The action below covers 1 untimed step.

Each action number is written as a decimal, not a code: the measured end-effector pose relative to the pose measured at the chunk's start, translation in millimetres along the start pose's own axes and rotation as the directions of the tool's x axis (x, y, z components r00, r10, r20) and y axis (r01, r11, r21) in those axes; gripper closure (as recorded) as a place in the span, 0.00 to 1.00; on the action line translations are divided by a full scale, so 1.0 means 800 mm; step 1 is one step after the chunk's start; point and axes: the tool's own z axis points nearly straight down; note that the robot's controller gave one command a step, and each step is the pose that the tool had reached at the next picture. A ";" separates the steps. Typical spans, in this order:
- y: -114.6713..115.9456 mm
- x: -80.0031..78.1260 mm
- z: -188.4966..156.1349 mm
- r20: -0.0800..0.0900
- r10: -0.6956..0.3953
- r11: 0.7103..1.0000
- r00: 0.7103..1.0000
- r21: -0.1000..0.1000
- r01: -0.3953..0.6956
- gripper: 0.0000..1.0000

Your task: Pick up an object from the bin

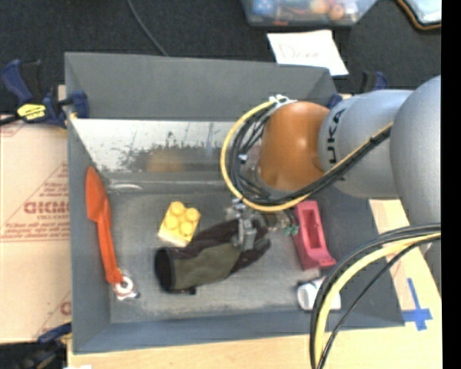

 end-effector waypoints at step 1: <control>0.000 0.000 0.001 -0.001 0.000 1.000 1.000 0.000 0.000 0.00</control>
Offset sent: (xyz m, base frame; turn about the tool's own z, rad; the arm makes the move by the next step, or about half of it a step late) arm 0.0000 0.0000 0.0000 0.0000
